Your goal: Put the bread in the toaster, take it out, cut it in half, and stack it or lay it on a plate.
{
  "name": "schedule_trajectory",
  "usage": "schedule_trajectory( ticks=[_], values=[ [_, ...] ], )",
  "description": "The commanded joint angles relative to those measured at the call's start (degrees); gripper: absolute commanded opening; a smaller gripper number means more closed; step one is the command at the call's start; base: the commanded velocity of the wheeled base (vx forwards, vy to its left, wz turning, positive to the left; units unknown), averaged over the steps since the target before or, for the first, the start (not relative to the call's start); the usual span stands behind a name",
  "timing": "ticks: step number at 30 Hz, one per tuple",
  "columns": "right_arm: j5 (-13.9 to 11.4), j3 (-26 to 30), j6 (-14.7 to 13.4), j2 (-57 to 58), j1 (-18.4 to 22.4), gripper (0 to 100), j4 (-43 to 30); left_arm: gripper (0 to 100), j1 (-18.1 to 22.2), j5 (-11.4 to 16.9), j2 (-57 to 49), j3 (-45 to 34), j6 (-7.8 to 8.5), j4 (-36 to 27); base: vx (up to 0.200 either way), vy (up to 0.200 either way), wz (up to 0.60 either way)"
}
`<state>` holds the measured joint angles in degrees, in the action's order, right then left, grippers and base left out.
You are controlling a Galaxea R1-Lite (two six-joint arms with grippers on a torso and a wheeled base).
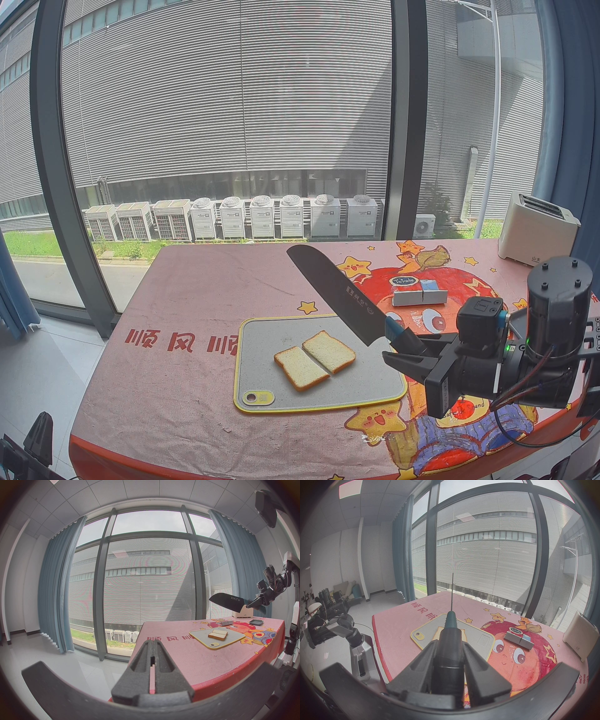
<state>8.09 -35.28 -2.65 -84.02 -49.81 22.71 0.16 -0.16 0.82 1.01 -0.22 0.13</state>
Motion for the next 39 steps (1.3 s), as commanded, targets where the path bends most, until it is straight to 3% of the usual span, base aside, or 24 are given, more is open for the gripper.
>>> schedule_trajectory(
  ticks=[1, 25, 31, 39],
  values=[
    [0.0, 0.1, 0.0, -0.4, -0.1, 0, 0.1, 0, 0.0, 0.0, -0.8, -1.0, -0.04, 0.0, 0.0, 0.0, 0.0],
    [0.0, -0.8, -1.0, -0.4, 2.7, 0, 0.4, 0, 0.0, 0.0, -0.8, -1.0, -0.04, 0.0, 0.0, 0.0, 0.0],
    [0.2, -0.1, -1.0, -0.5, 3.7, 0, 5.0, 0, 0.0, 0.0, -0.8, -1.0, -0.04, 0.0, 0.0, 0.0, 0.0],
    [0.2, -0.9, -1.0, -0.7, 4.7, 0, 5.2, 0, 0.0, 0.0, -0.8, -1.0, -0.04, 0.0, 0.0, 0.0, 0.0]
  ],
)
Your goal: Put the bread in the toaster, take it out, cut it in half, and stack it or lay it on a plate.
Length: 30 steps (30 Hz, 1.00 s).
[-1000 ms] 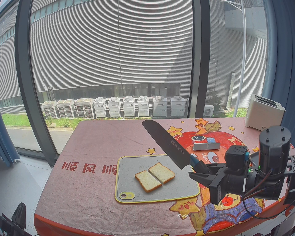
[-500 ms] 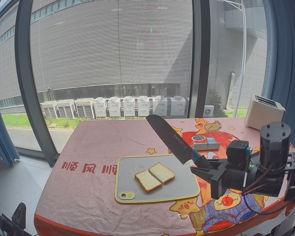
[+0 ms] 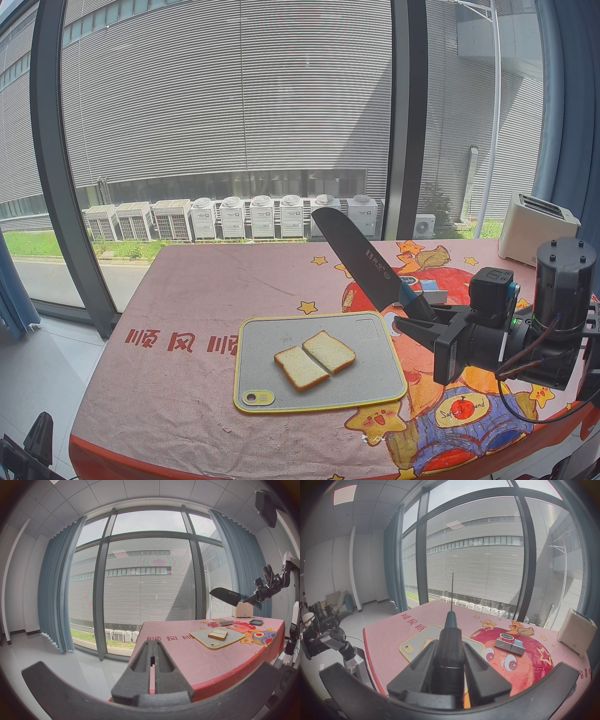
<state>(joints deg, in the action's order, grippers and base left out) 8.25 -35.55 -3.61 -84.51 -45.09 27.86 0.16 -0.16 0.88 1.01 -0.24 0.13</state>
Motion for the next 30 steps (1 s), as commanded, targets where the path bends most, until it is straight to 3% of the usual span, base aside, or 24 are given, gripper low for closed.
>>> schedule_trajectory(
  ticks=[1, 7, 9, 13, 16, 30],
  values=[
    [0.0, -0.8, 0.0, -0.2, -0.2, 0, -0.1, 0, 0.0, 0.0, -0.9, -1.0, -0.02, 0.0, 0.0, 0.0, 0.0],
    [-0.1, -0.6, -0.1, -0.4, 1.0, 0, -0.5, 0, 0.0, 0.0, -0.9, -1.0, -0.02, 0.0, 0.0, 0.0, 0.0],
    [-0.6, 0.0, 0.0, -0.7, 3.8, 0, -0.1, 0, 0.0, 0.0, -0.9, -1.0, -0.02, 0.0, 0.0, 0.0, 0.0],
    [-1.4, 0.0, -0.3, -0.3, 5.3, 0, 0.1, 0, 0.0, 0.0, -0.9, -1.0, -0.02, 0.0, 0.0, 0.0, 0.0],
    [-0.9, 0.2, -1.6, 0.4, 5.0, 0, -0.5, 0, 0.0, 0.0, -0.9, -1.0, -0.02, 0.0, 0.0, 0.0, 0.0],
    [2.7, -0.4, -2.7, 0.4, 5.8, 0, 0.2, 0, 0.0, 0.0, -0.9, -1.0, -0.02, 0.0, 0.0, 0.0, 0.0]
  ],
)
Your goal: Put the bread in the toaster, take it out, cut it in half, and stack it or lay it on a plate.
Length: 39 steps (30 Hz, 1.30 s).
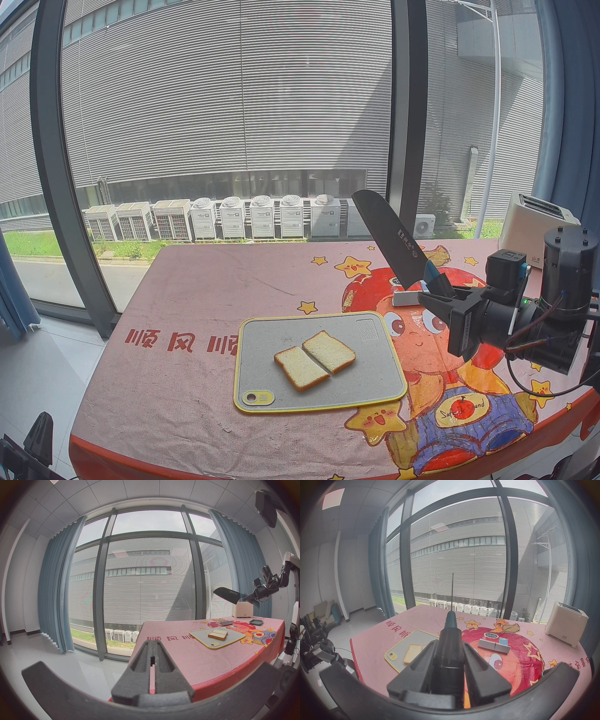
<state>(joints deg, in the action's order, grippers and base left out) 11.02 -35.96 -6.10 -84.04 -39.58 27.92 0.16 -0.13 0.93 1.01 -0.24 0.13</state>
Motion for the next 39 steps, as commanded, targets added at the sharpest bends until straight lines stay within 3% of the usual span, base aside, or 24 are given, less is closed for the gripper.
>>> schedule_trajectory(
  ticks=[1, 6, 12, 27, 33, 39],
  values=[
    [-0.4, 0.1, -0.3, 0.0, 0.7, 0, 0.1, 0, 0.0, 0.0, -0.9, -1.0, -0.02, 0.0, 0.0, 0.0, 0.0],
    [-0.6, 0.9, -2.1, 0.5, 2.1, 0, 0.0, 0, 0.0, 0.0, -0.9, -1.0, -0.02, 0.0, 0.0, 0.0, 0.0],
    [0.3, 0.9, -2.3, -0.4, 5.6, 0, 0.1, 0, 0.0, 0.0, -0.9, -1.0, -0.02, 0.0, 0.0, 0.0, 0.0],
    [0.5, -0.1, -2.0, 0.1, 5.7, 0, 5.6, 0, 0.0, 0.0, -0.9, -1.0, -0.02, 0.0, 0.0, 0.0, 0.0],
    [4.4, -0.8, -1.7, -0.3, 5.6, 0, 5.5, 0, 0.0, 0.0, -0.9, -1.0, -0.02, 0.0, 0.0, 0.0, 0.0],
    [4.4, -0.7, -1.7, -0.3, 5.7, 0, 4.9, 0, 0.0, 0.0, -0.9, -1.0, -0.02, 0.0, 0.0, 0.0, 0.0]
  ],
)
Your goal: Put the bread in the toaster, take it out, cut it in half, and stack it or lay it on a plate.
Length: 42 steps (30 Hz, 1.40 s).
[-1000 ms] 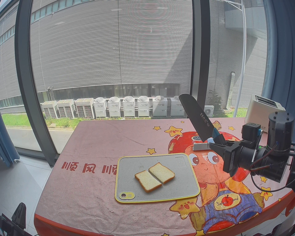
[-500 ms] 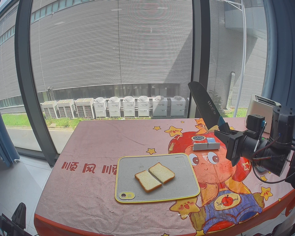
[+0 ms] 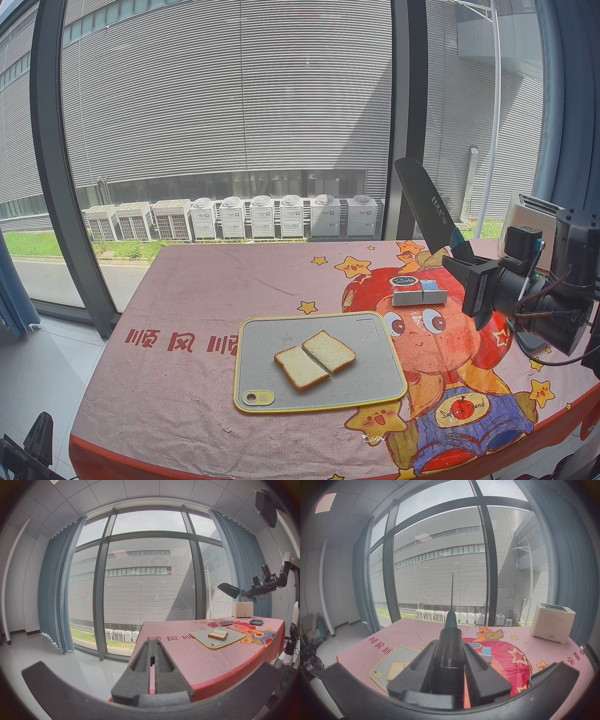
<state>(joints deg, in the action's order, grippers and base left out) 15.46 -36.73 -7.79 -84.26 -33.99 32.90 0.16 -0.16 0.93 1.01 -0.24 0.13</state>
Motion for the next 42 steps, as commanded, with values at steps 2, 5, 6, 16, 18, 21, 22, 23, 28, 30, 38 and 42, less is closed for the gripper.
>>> schedule_trajectory(
  ticks=[2, 5, 6, 16, 18, 21, 22, 23, 28, 30, 38, 42],
  values=[
    [0.0, 0.1, 0.1, 0.0, 0.1, 0, -0.2, 0, 0.0, 0.0, -0.9, -1.0, -0.02, 0.0, 0.0, 0.0, 0.0],
    [0.1, 0.3, 0.1, -0.1, 0.0, 0, -0.2, 0, 0.0, 0.0, -0.9, -1.0, -0.02, 0.0, 0.0, 0.0, 0.0],
    [0.1, 0.3, 0.1, -0.1, 0.0, 0, -0.2, 0, 0.0, 0.0, -0.9, -1.0, -0.02, 0.0, 0.0, 0.0, 0.0],
    [0.0, 0.1, 0.1, 0.4, 0.1, 0, -0.3, 0, 0.0, 0.0, -0.9, -1.0, -0.02, 0.0, 0.0, 0.0, 0.0],
    [0.1, 0.1, 0.1, 0.2, 0.2, 0, -0.3, 0, 0.0, 0.0, -0.9, -1.0, -0.02, 0.0, 0.0, 0.0, 0.0],
    [0.1, 0.2, 0.1, -0.3, 1.2, 0, -0.6, 0, 0.0, 0.0, -0.9, -1.0, -0.02, 0.0, 0.0, 0.0, 0.0],
    [0.1, 0.2, 0.1, -0.3, 1.3, 0, -0.6, 0, 0.0, 0.0, -0.9, -1.0, -0.02, 0.0, 0.0, 0.0, 0.0],
    [0.1, 0.2, 0.1, -0.5, 1.4, 0, -0.6, 0, 0.0, 0.0, -0.9, -1.0, -0.02, 0.0, 0.0, 0.0, 0.0],
    [0.1, 0.3, 0.1, -1.3, 2.2, 0, -0.5, 0, 0.0, 0.0, -0.9, -1.0, -0.02, 0.0, 0.0, 0.0, 0.0],
    [0.0, 0.1, 0.1, -1.3, 2.7, 0, -0.5, 0, 0.0, 0.0, -0.9, -1.0, -0.02, 0.0, 0.0, 0.0, 0.0],
    [-0.3, 0.2, 0.3, -1.5, 3.8, 0, -0.5, 0, 0.0, 0.0, -0.9, -1.0, -0.02, 0.0, 0.0, 0.0, 0.0],
    [-0.1, 0.4, 0.3, -1.6, 3.4, 0, -0.5, 0, 0.0, 0.0, -0.9, -1.0, -0.02, 0.0, 0.0, 0.0, 0.0]
  ],
)
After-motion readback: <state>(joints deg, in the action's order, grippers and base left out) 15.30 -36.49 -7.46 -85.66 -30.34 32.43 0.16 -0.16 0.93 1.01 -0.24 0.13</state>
